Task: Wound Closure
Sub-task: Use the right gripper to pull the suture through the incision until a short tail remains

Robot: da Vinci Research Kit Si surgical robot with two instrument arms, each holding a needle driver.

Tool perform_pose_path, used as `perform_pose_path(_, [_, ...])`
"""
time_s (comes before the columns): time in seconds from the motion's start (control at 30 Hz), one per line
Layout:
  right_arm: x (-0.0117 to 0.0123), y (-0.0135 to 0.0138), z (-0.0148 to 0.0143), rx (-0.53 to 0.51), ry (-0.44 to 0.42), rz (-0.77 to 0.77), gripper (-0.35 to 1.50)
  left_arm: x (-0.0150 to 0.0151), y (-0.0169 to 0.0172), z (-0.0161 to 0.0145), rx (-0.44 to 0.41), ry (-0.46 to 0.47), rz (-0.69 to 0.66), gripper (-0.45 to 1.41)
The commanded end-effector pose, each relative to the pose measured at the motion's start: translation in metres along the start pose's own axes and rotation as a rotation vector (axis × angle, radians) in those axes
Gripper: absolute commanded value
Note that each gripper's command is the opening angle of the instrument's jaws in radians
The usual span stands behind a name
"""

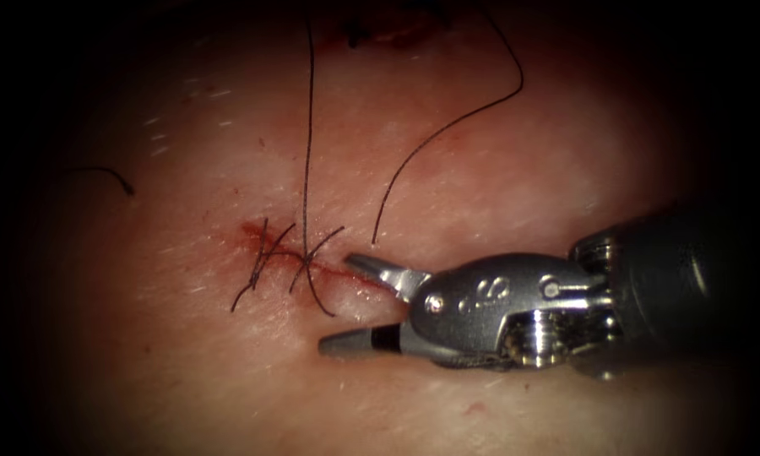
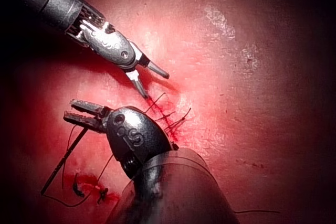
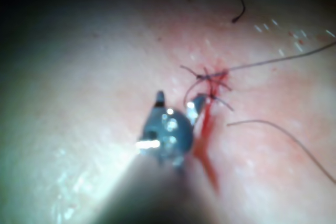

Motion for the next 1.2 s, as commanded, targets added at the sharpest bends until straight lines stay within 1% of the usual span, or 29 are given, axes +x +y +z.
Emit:
perform_pose_path(0.03, [-0.0006,-0.0014,0.0016,0.003,-0.007,-0.009,0.79,-0.0002,0.0015,0.0006,0.001,-0.001,-0.009,-0.45])
perform_pose_path(0.17, [-0.0017,-0.0018,0.0035,-0.005,-0.040,-0.021,0.72,0.0002,0.0015,0.0005,-0.001,0.000,-0.012,-0.45])
perform_pose_path(0.2, [-0.0020,-0.0020,0.0041,-0.005,-0.055,-0.025,0.31,0.0003,0.0015,0.0005,-0.004,0.001,-0.013,-0.45])
perform_pose_path(0.23, [-0.0021,-0.0021,0.0042,0.002,-0.065,-0.026,-0.18,0.0004,0.0015,0.0005,-0.004,0.001,-0.013,-0.45])
perform_pose_path(0.27, [-0.0022,-0.0022,0.0043,0.005,-0.080,-0.033,-0.35,0.0004,0.0015,0.0004,-0.004,0.001,-0.014,-0.45])
perform_pose_path(0.37, [-0.0023,-0.0022,0.0041,0.010,-0.078,-0.041,-0.35,0.0005,0.0015,0.0004,-0.004,0.001,-0.014,-0.45])
perform_pose_path(0.43, [-0.0025,-0.0022,0.0037,0.037,-0.085,-0.042,-0.35,0.0005,0.0015,0.0003,-0.005,0.001,-0.014,-0.45])
perform_pose_path(0.5, [-0.0026,-0.0023,0.0029,0.085,-0.088,-0.043,-0.35,0.0006,0.0019,0.0003,-0.005,0.001,-0.013,-0.45])
perform_pose_path(0.63, [-0.0019,-0.0033,0.0012,0.110,-0.091,0.017,-0.35,0.0009,0.0031,0.0001,-0.009,0.005,-0.010,-0.45])
perform_pose_path(0.67, [-0.0010,-0.0040,-0.0002,0.121,-0.095,0.048,-0.35,0.0010,0.0040,-0.0001,-0.010,0.005,-0.007,-0.45])
perform_pose_path(0.83, [0.0007,-0.0063,-0.0036,0.143,-0.093,0.075,-0.35,0.0003,0.0064,-0.0009,-0.003,0.001,-0.007,-0.45])
perform_pose_path(0.97, [0.0022,-0.0085,-0.0056,0.162,-0.060,0.089,-0.35,-0.0012,0.0086,-0.0013,0.004,0.004,-0.013,-0.45])
perform_pose_path(1.0, [0.0029,-0.0094,-0.0065,0.169,-0.056,0.089,-0.35,-0.0023,0.0100,-0.0014,0.002,0.002,-0.022,-0.45])
perform_pose_path(1.07, [0.0040,-0.0104,-0.0075,0.170,-0.056,0.090,-0.35,-0.0033,0.0114,-0.0015,-0.003,-0.003,-0.025,-0.45])
perform_pose_path(1.2, [0.0064,-0.0124,-0.0097,0.185,-0.055,0.094,-0.35,-0.0047,0.0132,-0.0018,-0.006,-0.008,-0.029,-0.45])
